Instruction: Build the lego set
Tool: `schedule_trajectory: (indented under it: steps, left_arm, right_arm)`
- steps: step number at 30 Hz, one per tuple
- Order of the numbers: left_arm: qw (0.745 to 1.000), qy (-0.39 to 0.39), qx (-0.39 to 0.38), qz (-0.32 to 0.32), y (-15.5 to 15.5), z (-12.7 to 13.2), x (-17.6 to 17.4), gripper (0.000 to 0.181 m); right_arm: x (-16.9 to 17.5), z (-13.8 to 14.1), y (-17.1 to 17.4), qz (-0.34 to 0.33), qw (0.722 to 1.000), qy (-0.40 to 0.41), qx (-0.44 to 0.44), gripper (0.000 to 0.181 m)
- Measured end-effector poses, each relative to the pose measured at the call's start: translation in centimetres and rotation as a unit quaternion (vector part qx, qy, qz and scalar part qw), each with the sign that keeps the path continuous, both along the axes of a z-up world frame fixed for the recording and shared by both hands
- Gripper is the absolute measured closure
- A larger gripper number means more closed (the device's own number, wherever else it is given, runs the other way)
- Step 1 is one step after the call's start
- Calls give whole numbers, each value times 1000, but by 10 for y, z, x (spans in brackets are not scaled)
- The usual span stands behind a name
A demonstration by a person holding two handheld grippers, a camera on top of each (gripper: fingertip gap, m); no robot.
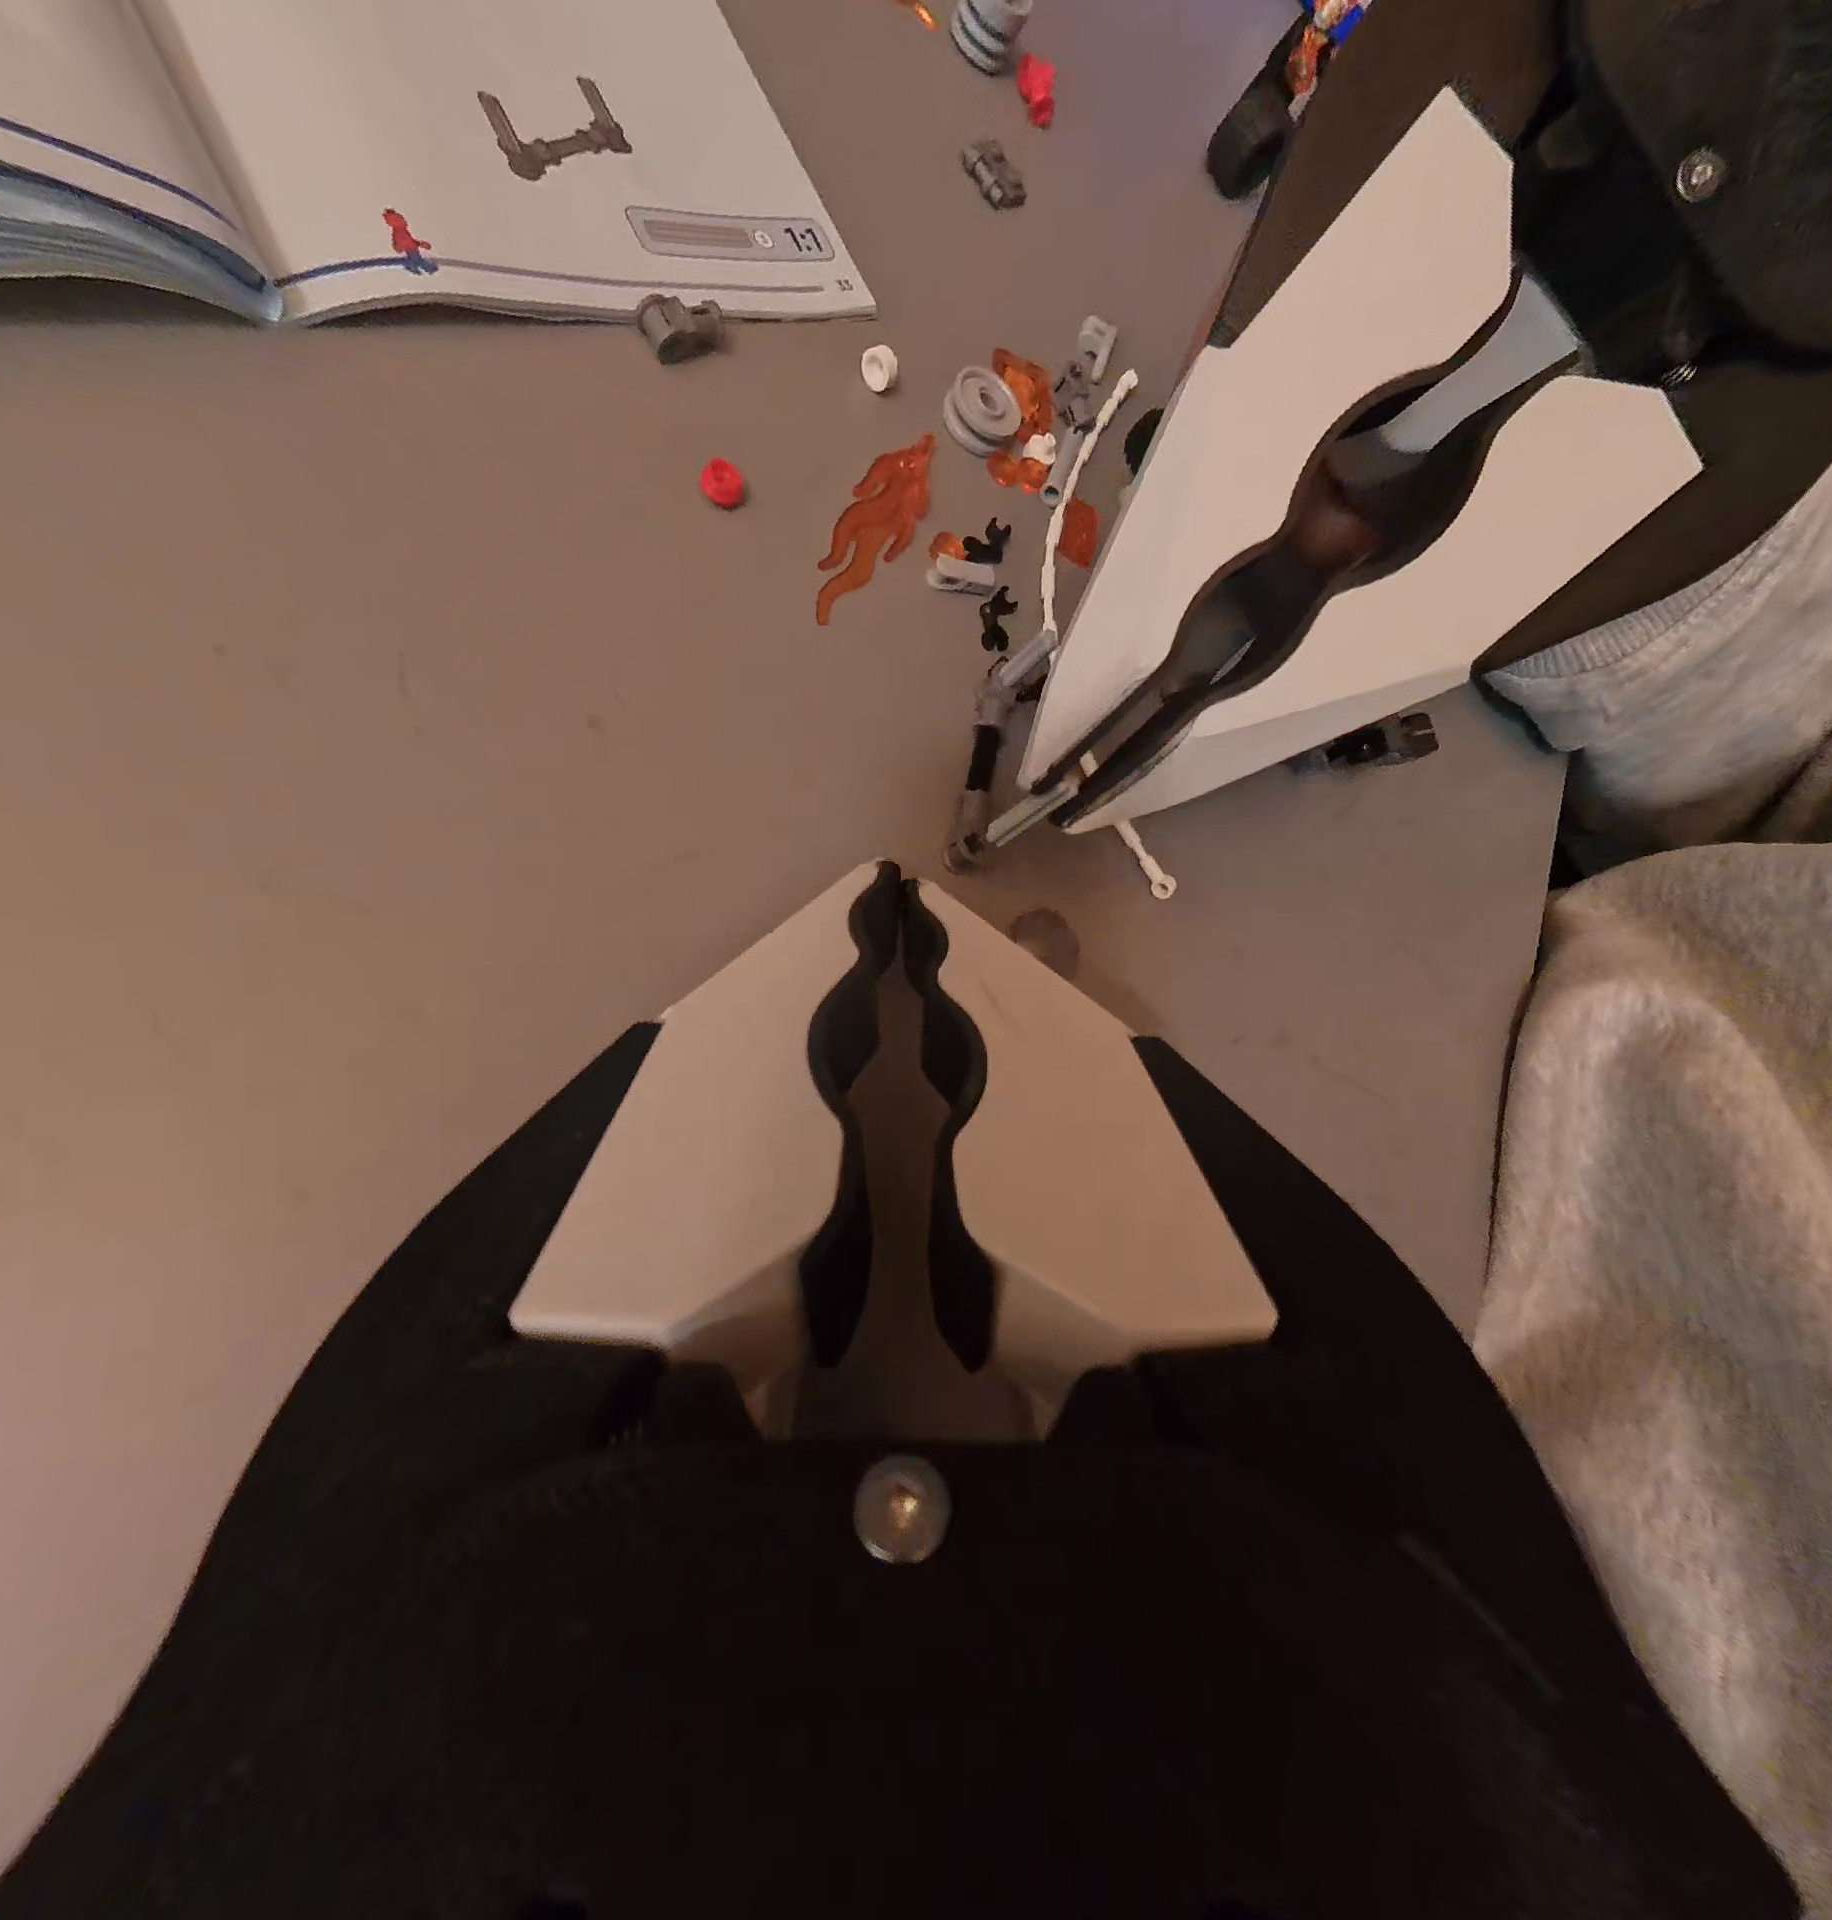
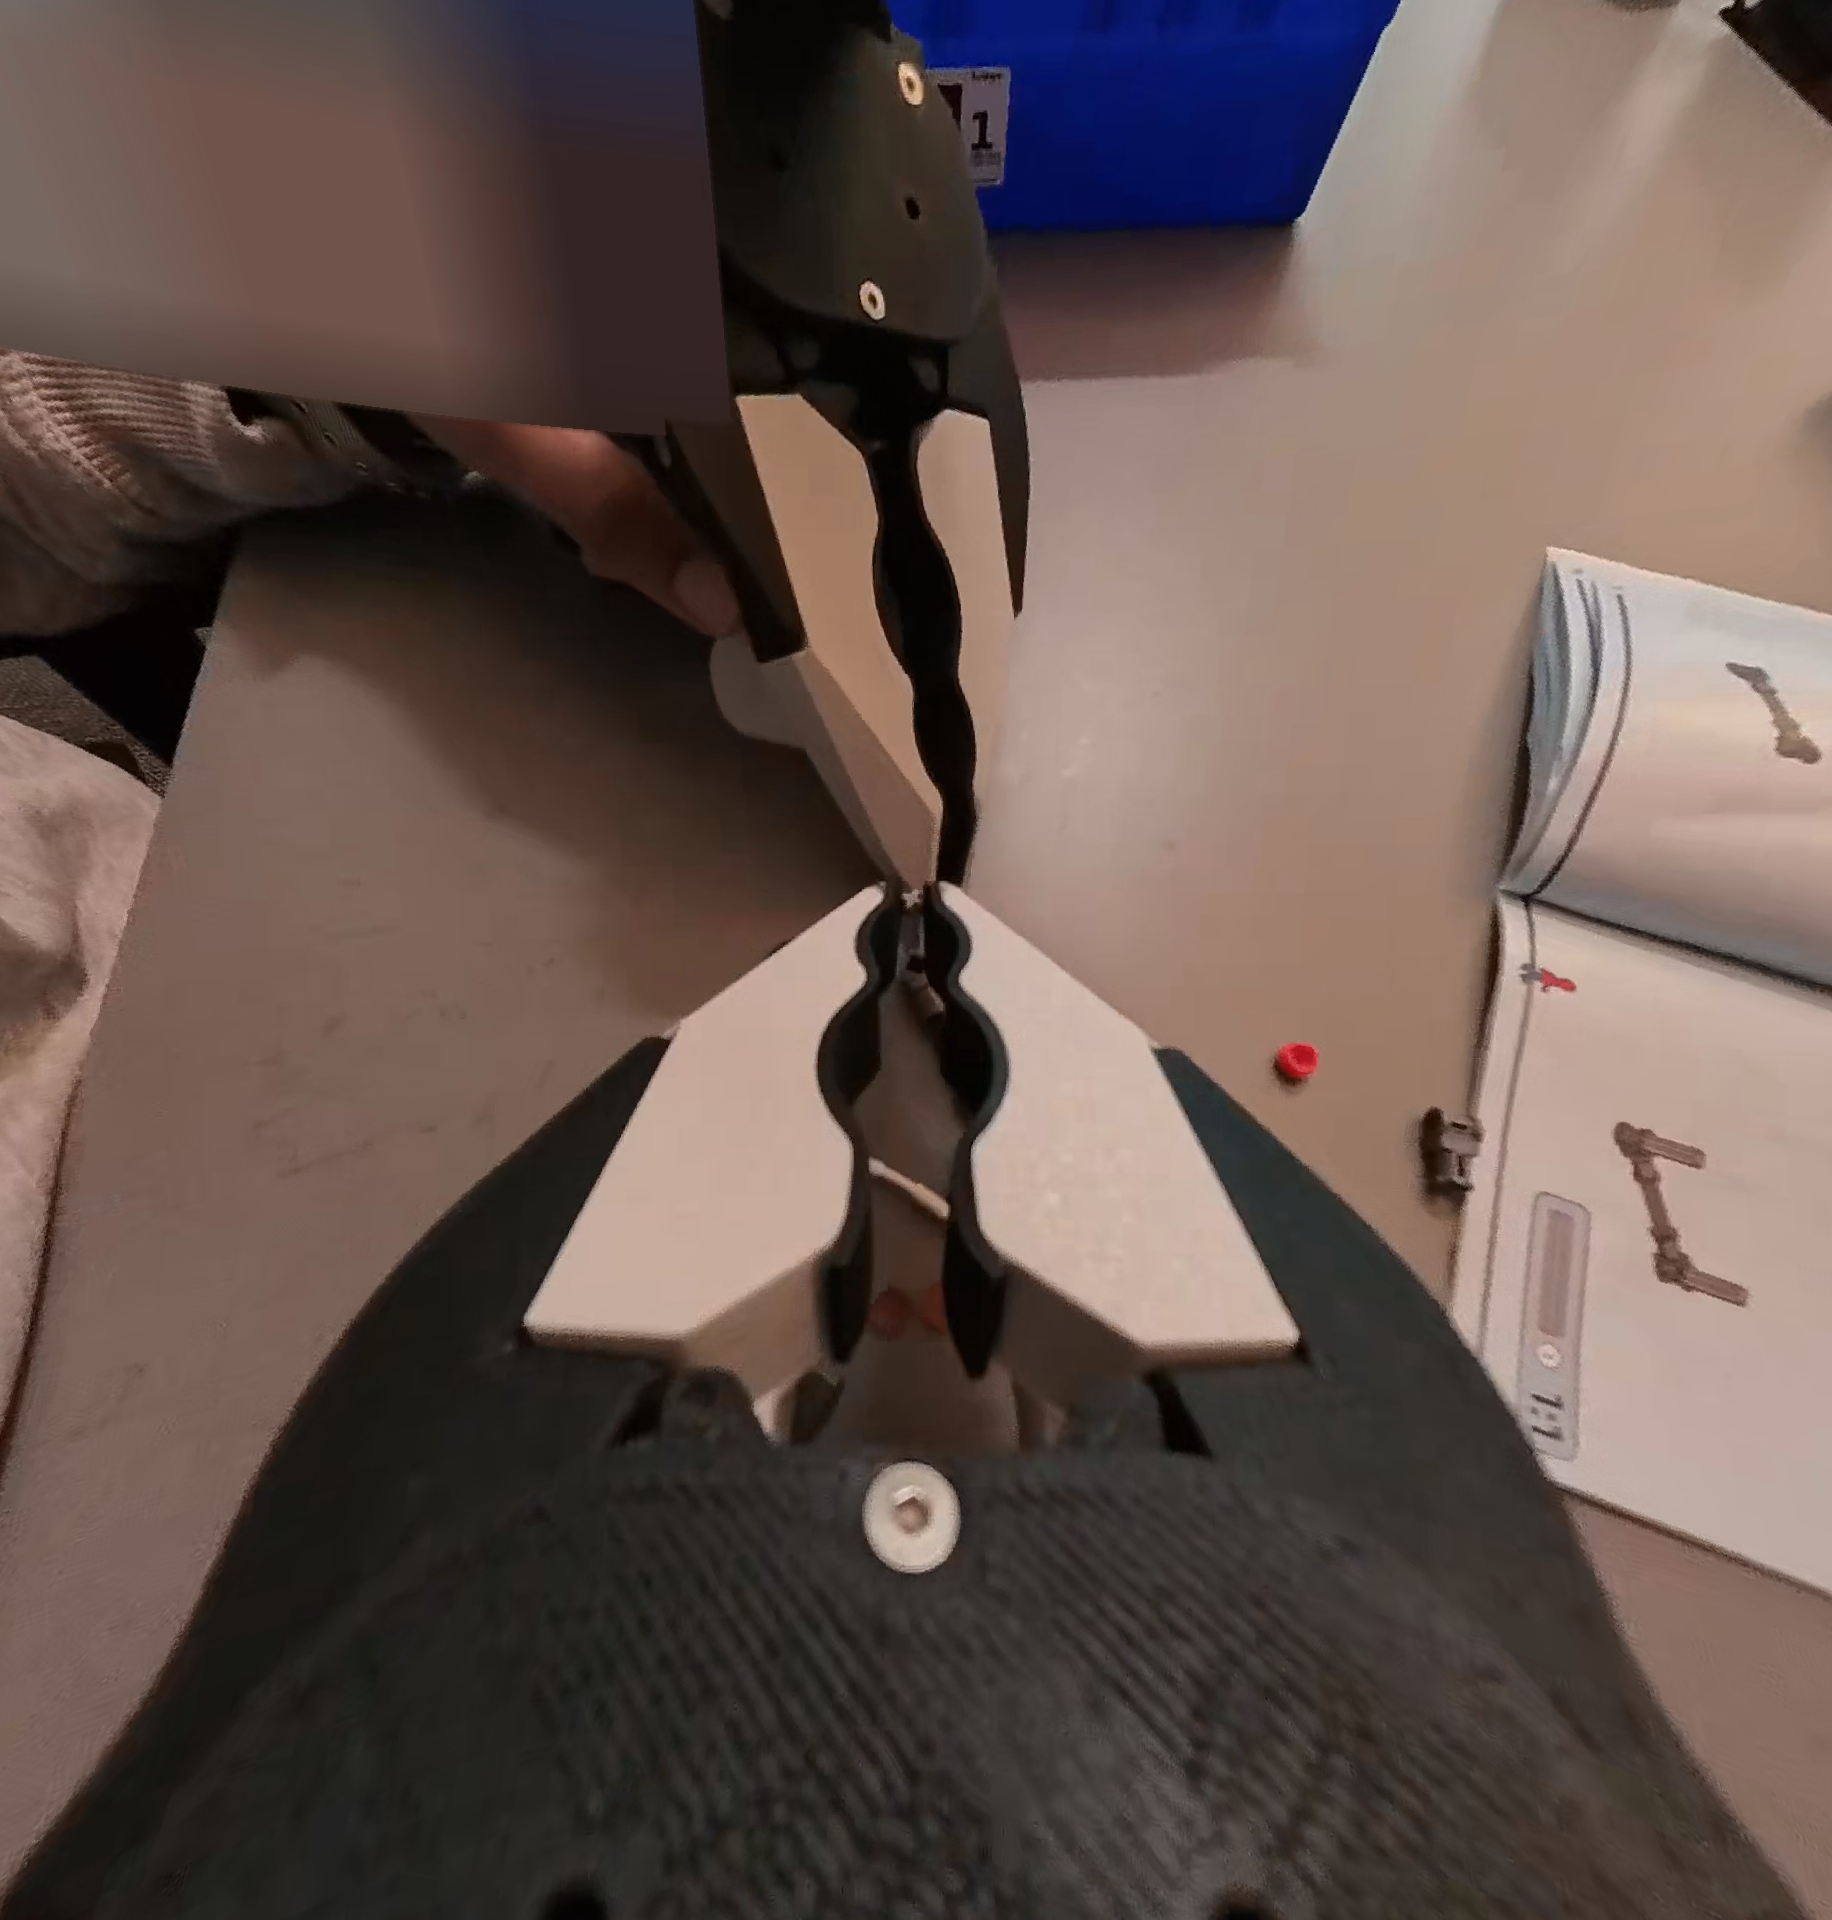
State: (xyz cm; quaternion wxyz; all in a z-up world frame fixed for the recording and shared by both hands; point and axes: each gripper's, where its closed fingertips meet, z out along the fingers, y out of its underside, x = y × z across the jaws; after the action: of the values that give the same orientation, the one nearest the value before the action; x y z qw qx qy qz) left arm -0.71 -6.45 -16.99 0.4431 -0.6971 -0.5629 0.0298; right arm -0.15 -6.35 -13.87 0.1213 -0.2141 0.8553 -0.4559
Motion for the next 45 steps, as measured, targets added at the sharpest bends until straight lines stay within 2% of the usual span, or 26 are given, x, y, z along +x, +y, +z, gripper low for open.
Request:
schedule_trajectory:
  steps: [6,11,16,24,29,38,45]
  left_arm:
    - [1000,-1,4,-2,0,0,0,181]
    - [1000,-1,2,-3,1,0,0,181]
    - [1000,-2,5,-5,1,0,1,181]
    - [1000,-5,18,-6,2,1,2,181]
    - [1000,-5,18,4,0,1,3,181]
    - [1000,6,-27,7,-3,-2,3,181]
    - [999,9,-40,9,-7,-1,2,179]
  right_arm:
    - [-3,-7,1,-9,1000,22,11,180]
    - [-5,-7,-1,-31,999,8,27,180]
    - [-7,-4,-4,-81,995,6,55,180]
    - [3,17,-3,-168,984,38,44,180]
    - [-14,-1,2,-248,965,24,77,180]
    - [-11,6,8,-350,935,50,38,179]
    - [-9,-1,-3,-376,925,56,31,179]
